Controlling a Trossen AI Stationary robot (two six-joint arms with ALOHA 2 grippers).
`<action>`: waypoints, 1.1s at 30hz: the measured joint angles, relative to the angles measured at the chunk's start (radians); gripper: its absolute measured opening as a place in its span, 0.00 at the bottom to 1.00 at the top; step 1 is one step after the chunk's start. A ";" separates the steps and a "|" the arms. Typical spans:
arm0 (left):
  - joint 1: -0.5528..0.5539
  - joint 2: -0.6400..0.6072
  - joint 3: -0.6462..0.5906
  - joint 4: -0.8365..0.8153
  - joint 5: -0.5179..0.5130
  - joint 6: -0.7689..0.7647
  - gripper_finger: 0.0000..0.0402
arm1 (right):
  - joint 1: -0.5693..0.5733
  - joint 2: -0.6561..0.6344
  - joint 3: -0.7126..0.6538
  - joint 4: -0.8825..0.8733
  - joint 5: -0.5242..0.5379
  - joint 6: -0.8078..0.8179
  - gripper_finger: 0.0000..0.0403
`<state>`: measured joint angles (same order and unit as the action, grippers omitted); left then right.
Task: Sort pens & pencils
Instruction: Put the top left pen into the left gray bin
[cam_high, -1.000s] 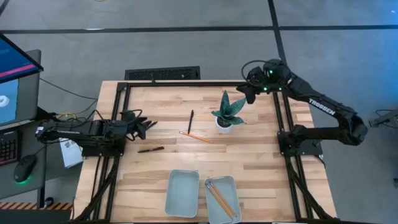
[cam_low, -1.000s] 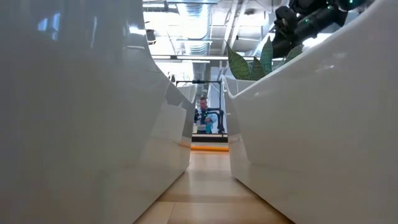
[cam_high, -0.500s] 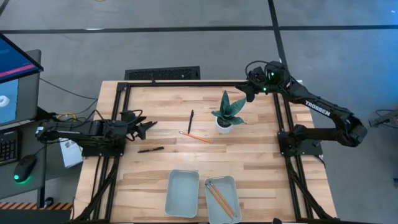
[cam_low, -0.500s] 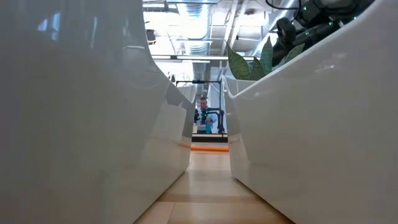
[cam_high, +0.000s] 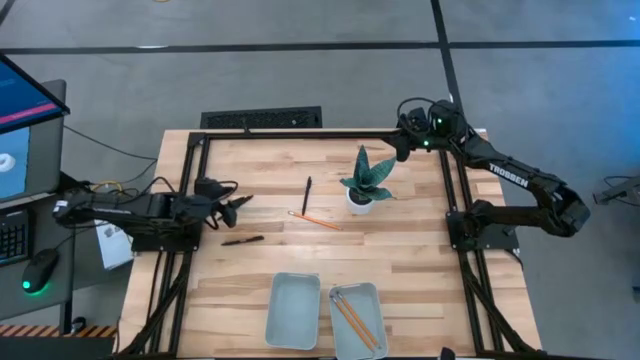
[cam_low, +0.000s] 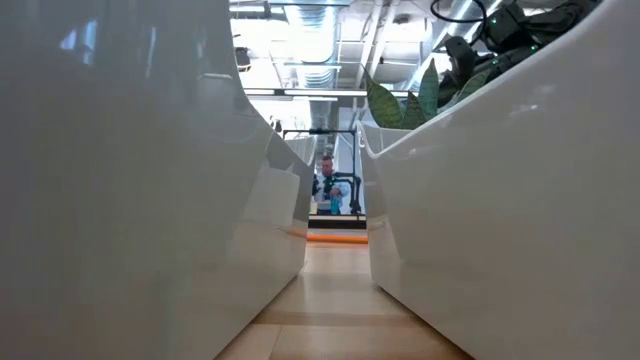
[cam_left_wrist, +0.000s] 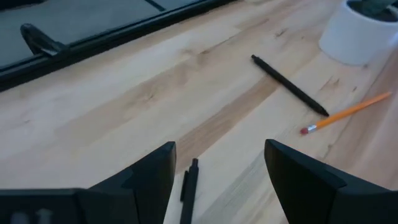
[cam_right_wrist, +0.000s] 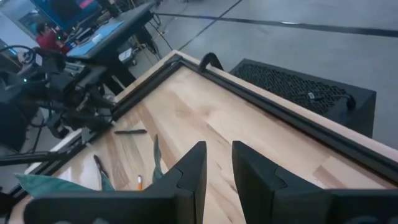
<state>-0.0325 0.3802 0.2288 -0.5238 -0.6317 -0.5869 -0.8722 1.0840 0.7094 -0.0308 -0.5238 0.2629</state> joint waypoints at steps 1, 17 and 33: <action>0.005 0.021 0.010 -0.003 0.008 0.000 0.59 | 0.001 0.000 0.000 0.005 0.000 0.002 0.24; 0.200 0.440 0.227 -0.244 0.295 -0.180 0.59 | 0.015 0.000 0.000 0.013 -0.002 0.001 0.24; 0.305 0.799 0.429 -0.324 0.317 0.080 0.59 | 0.015 0.000 0.000 0.009 -0.080 0.001 0.24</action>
<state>0.2720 1.1788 0.6580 -0.8476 -0.3149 -0.5065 -0.8570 1.0840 0.7094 -0.0219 -0.6036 0.2638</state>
